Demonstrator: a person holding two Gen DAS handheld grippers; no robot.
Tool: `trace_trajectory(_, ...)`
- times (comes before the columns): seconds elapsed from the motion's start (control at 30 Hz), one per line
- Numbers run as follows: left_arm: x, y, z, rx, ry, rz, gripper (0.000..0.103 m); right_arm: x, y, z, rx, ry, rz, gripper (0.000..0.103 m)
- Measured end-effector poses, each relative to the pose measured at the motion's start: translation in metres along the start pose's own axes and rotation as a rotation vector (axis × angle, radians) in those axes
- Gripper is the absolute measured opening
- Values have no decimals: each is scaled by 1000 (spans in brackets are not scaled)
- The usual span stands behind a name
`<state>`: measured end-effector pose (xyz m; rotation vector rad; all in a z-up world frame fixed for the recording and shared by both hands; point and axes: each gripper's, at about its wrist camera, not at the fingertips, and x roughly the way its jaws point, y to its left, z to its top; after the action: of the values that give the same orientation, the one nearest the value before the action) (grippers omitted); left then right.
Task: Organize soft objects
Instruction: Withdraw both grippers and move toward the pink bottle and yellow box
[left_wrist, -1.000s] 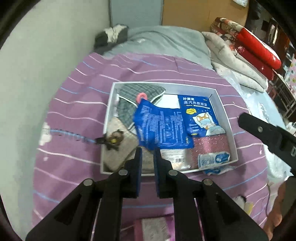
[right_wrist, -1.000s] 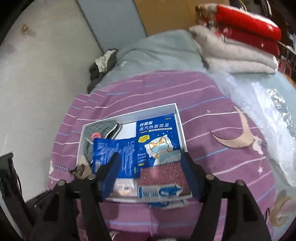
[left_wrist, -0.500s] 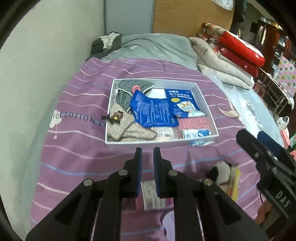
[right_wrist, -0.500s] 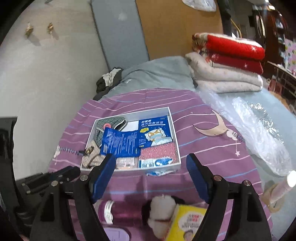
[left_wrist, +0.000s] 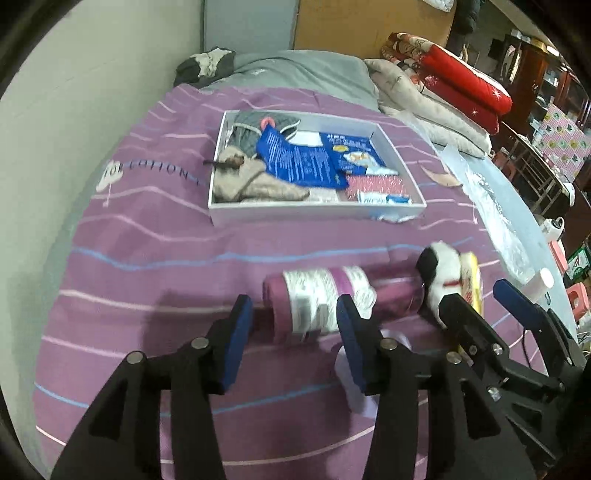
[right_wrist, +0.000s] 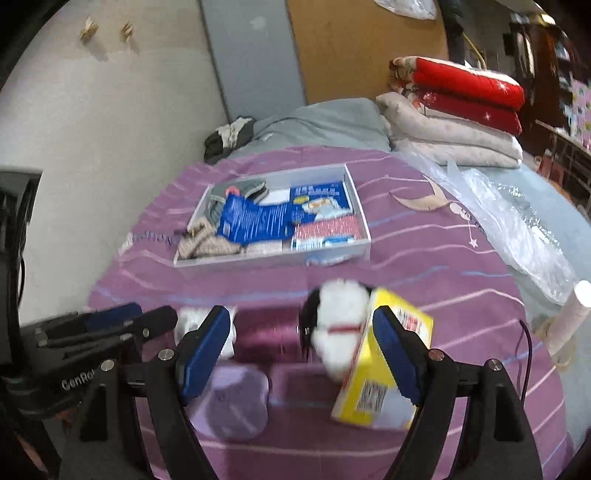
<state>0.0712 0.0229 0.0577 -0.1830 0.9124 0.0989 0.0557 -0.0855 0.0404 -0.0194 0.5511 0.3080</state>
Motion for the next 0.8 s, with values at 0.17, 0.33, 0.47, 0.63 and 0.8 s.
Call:
trace_trajectory(0.17, 3, 8, -21, -54, -7, -43, 49, 2, -1, -16, -21, 10, 19, 80)
trace_trajectory(0.33, 9, -2, -44, -11, -17, 11, 49, 20, -13, -26, 108, 158, -26, 80)
trace_trajectory(0.47, 19, -12, -55, 39, 0, 53, 49, 21, -22, -37, 169, 168, -29, 85)
trace_trajectory(0.63, 26, -12, -58, 43, 19, 62, 49, 40, -35, -45, 251, 280, -23, 103)
trace_trajectory(0.8, 29, -17, -60, 75, 17, 96, 49, 43, -45, -50, 323, 292, 24, 103)
